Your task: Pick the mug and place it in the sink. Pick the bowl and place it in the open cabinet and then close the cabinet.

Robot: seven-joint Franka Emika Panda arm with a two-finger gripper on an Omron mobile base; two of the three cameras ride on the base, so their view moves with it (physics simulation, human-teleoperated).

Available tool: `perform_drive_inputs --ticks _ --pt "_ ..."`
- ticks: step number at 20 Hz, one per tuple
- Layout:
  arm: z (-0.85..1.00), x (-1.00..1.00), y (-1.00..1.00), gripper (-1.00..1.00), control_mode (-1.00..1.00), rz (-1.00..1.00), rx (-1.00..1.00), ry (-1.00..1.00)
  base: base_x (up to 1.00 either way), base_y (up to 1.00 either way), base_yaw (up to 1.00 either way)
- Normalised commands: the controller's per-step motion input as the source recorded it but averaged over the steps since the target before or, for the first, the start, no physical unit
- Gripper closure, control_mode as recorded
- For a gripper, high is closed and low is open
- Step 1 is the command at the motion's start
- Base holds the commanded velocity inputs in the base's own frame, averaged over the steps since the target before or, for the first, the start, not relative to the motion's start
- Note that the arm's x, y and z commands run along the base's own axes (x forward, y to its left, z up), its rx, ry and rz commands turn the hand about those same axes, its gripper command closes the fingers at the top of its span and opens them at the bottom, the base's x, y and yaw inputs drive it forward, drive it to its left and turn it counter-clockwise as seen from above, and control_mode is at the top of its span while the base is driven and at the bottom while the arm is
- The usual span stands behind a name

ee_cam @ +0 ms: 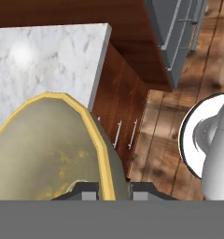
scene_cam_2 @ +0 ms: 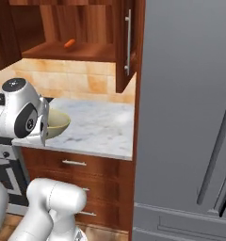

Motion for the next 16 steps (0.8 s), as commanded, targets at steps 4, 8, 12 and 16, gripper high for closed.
perform_drive_inputs --ticks 4,8,12,16 --pt "0.00 0.00 0.00 1.00 1.00 0.00 0.00 0.00 0.69 0.13 0.00" --pt "0.00 0.00 0.00 1.00 1.00 0.00 0.00 0.00 0.27 0.25 0.00" --pt "0.00 0.00 0.00 1.00 1.00 0.00 0.00 0.00 0.34 0.43 0.00" --pt "0.00 0.00 0.00 1.00 1.00 0.00 0.00 0.00 0.28 0.39 0.00"
